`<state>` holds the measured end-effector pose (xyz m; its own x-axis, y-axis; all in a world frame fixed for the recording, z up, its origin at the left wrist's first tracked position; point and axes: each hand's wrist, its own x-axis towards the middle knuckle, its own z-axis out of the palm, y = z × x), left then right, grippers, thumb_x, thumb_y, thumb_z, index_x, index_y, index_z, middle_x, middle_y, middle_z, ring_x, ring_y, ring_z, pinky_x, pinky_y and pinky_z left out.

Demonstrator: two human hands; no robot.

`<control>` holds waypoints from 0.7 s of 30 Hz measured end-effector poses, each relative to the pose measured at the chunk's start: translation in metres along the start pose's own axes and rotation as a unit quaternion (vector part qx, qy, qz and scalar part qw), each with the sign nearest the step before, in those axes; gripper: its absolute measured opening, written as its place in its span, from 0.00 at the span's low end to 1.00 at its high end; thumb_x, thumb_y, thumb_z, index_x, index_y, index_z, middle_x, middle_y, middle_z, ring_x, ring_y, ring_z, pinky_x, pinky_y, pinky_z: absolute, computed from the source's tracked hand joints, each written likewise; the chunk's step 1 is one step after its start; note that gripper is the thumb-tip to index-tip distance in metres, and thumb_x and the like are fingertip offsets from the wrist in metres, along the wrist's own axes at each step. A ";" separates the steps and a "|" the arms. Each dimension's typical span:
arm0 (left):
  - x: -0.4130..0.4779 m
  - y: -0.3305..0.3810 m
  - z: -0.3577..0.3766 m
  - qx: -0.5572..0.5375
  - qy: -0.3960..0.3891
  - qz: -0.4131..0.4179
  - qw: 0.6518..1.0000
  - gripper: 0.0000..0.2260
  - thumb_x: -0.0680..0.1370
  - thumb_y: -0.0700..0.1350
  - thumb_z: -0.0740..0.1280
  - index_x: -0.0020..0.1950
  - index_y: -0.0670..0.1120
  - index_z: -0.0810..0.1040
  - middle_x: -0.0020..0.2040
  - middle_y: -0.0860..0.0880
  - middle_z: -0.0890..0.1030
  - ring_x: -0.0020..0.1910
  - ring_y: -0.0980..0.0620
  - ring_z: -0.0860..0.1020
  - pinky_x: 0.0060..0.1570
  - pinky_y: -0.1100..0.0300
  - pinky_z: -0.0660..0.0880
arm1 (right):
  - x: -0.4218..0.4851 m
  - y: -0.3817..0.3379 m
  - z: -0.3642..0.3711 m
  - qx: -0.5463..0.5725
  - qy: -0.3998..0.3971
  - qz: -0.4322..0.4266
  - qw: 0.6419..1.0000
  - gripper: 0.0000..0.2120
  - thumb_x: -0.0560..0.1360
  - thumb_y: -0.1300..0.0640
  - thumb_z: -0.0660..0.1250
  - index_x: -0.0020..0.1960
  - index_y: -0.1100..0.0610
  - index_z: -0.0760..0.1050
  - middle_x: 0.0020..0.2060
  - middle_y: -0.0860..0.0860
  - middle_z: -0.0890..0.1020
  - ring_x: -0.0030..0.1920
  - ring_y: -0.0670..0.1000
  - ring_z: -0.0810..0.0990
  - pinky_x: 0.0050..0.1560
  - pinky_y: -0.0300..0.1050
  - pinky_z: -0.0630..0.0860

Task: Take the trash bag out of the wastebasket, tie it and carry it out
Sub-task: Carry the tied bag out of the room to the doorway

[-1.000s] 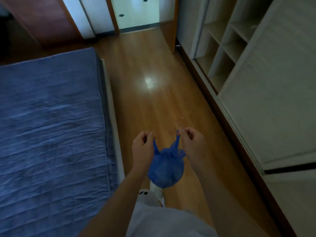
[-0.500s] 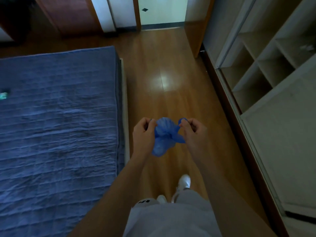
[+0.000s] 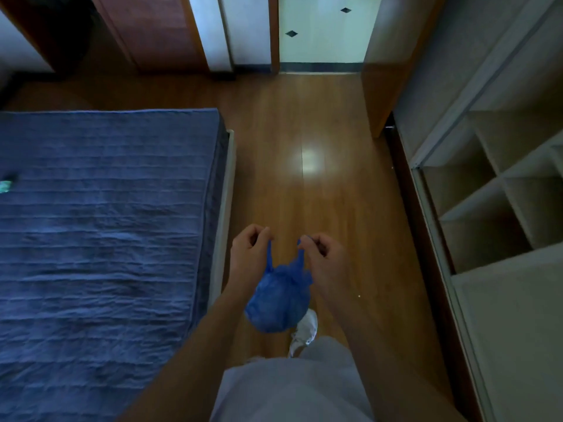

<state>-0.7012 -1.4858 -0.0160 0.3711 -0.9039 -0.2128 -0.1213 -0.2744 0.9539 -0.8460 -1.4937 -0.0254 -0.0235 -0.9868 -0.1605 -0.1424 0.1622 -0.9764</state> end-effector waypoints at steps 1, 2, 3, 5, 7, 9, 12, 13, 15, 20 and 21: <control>0.014 0.006 0.009 0.003 0.003 -0.006 1.000 0.12 0.79 0.44 0.65 0.37 0.42 0.75 0.29 0.50 0.73 0.31 0.51 0.71 0.35 0.53 0.71 | 0.019 -0.001 -0.002 -0.005 -0.010 0.001 1.000 0.12 0.79 0.58 0.67 0.40 0.64 0.77 0.35 0.64 0.79 0.34 0.50 0.76 0.37 0.44 0.74; 0.028 0.010 0.017 0.004 0.006 -0.014 1.000 0.11 0.79 0.44 0.65 0.37 0.42 0.75 0.29 0.50 0.72 0.31 0.51 0.71 0.36 0.53 0.71 | 0.038 -0.003 -0.005 -0.007 -0.015 0.002 1.000 0.12 0.79 0.58 0.67 0.39 0.64 0.77 0.34 0.64 0.79 0.34 0.49 0.75 0.37 0.45 0.74; 0.042 0.016 0.024 0.002 0.012 -0.021 1.000 0.11 0.79 0.44 0.65 0.36 0.43 0.74 0.29 0.50 0.72 0.31 0.52 0.71 0.36 0.54 0.71 | 0.058 -0.005 -0.008 -0.004 -0.012 0.002 1.000 0.12 0.79 0.59 0.67 0.39 0.64 0.76 0.32 0.62 0.79 0.33 0.48 0.75 0.36 0.44 0.73; 0.068 0.026 0.038 -0.001 0.019 -0.031 0.999 0.11 0.78 0.43 0.65 0.35 0.43 0.74 0.29 0.49 0.71 0.31 0.52 0.70 0.36 0.54 0.71 | 0.095 -0.012 -0.012 -0.001 0.000 0.003 1.000 0.12 0.78 0.60 0.67 0.37 0.63 0.76 0.28 0.52 0.77 0.30 0.43 0.74 0.34 0.39 0.72; 0.093 0.035 0.049 -0.002 0.021 -0.034 0.999 0.11 0.78 0.43 0.64 0.36 0.43 0.74 0.29 0.48 0.72 0.31 0.51 0.71 0.36 0.54 0.71 | 0.125 -0.018 -0.014 0.005 0.006 -0.008 1.000 0.12 0.78 0.59 0.67 0.37 0.63 0.76 0.27 0.48 0.76 0.30 0.43 0.73 0.33 0.39 0.71; 0.115 0.042 0.059 0.000 0.028 -0.035 0.999 0.11 0.79 0.42 0.64 0.36 0.43 0.74 0.29 0.49 0.72 0.30 0.53 0.71 0.34 0.57 0.70 | 0.152 -0.021 -0.015 0.017 0.003 -0.022 1.000 0.13 0.78 0.60 0.67 0.38 0.66 0.74 0.29 0.52 0.75 0.31 0.45 0.72 0.33 0.41 0.71; 0.145 0.052 0.071 0.002 0.034 -0.024 0.999 0.12 0.79 0.41 0.64 0.36 0.42 0.74 0.28 0.51 0.71 0.29 0.56 0.70 0.31 0.62 0.69 | 0.191 -0.024 -0.016 0.020 0.003 -0.019 1.000 0.14 0.79 0.60 0.67 0.38 0.68 0.74 0.27 0.47 0.74 0.29 0.43 0.71 0.32 0.38 0.69; 0.155 0.055 0.074 -0.001 0.034 -0.021 0.999 0.12 0.79 0.41 0.64 0.35 0.42 0.73 0.28 0.51 0.71 0.29 0.56 0.70 0.31 0.61 0.69 | 0.204 -0.025 -0.015 0.018 0.007 -0.017 1.000 0.14 0.78 0.60 0.67 0.37 0.67 0.74 0.26 0.44 0.74 0.28 0.42 0.71 0.31 0.37 0.69; 0.177 0.058 0.078 -0.010 0.031 -0.012 0.999 0.11 0.79 0.40 0.64 0.36 0.40 0.74 0.28 0.51 0.72 0.30 0.55 0.70 0.32 0.61 0.69 | 0.231 -0.027 -0.014 0.019 0.022 -0.006 1.000 0.13 0.78 0.59 0.67 0.37 0.63 0.77 0.25 0.43 0.75 0.29 0.41 0.71 0.32 0.37 0.69; 0.240 0.066 0.083 -0.011 -0.009 0.022 1.000 0.11 0.80 0.40 0.65 0.40 0.35 0.75 0.29 0.51 0.72 0.31 0.55 0.71 0.32 0.65 0.70 | 0.298 -0.038 -0.007 0.024 0.042 0.028 0.998 0.12 0.80 0.57 0.66 0.39 0.60 0.79 0.22 0.40 0.73 0.27 0.41 0.69 0.33 0.42 0.66; 0.256 0.069 0.084 -0.014 -0.012 0.021 1.000 0.11 0.80 0.40 0.65 0.40 0.36 0.75 0.29 0.51 0.72 0.31 0.55 0.71 0.32 0.64 0.70 | 0.313 -0.040 -0.003 0.024 0.042 0.032 0.998 0.12 0.80 0.57 0.65 0.39 0.59 0.79 0.22 0.40 0.73 0.26 0.41 0.69 0.33 0.42 0.66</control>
<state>-0.6914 -1.7637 -0.0225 0.3433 -0.9222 -0.1781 -0.1099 -0.2277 0.9675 -0.8507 -1.8088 -0.0356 -0.1150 -0.9703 -0.2127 -0.0898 0.2234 -0.9706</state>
